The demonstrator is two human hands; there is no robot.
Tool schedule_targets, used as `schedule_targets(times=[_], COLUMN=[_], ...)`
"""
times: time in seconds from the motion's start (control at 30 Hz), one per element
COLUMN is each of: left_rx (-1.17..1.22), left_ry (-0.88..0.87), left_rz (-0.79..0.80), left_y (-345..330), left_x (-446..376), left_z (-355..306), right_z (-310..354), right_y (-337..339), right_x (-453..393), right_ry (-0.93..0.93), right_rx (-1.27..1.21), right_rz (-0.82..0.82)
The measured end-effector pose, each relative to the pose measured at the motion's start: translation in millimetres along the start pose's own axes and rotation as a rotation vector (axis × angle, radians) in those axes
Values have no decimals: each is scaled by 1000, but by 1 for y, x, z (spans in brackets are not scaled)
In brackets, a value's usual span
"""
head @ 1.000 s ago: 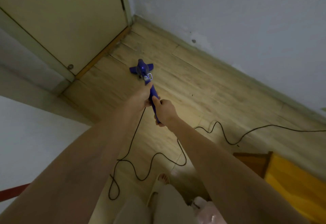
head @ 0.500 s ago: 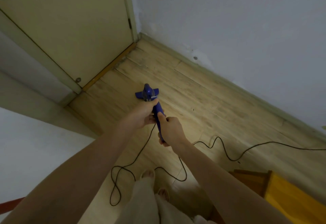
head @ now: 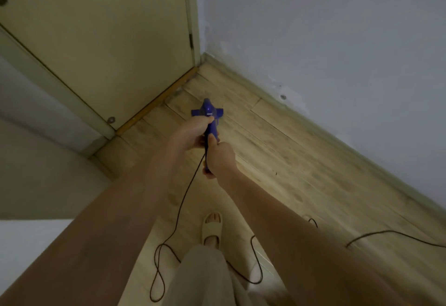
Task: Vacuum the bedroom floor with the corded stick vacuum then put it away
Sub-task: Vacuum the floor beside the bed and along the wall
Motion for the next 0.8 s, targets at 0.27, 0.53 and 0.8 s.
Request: schedule_targets(times=[0.27, 0.53, 0.8], left_rx=[-15, -4, -27], left_ry=[-23, 1, 10], left_rz=[-36, -27, 2], left_y=[24, 3, -24], left_x=[-74, -122, -103], left_z=[-94, -126, -116], right_z=[53, 52, 47], right_y=[-24, -3, 30], right_x=[-113, -178, -158], right_ry=[3, 18, 12], right_rx=[40, 118, 152], right_rz=[-8, -11, 9])
Point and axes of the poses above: each hand's wrist, its own x-axis away from the middle knuckle, its own y-axis out of the back of the hand, z = x × y, the point moved 6 cm from there along -x, towards the middle knuckle, and after that the axes turned 7 degrees about y, right-handed, at the moved point
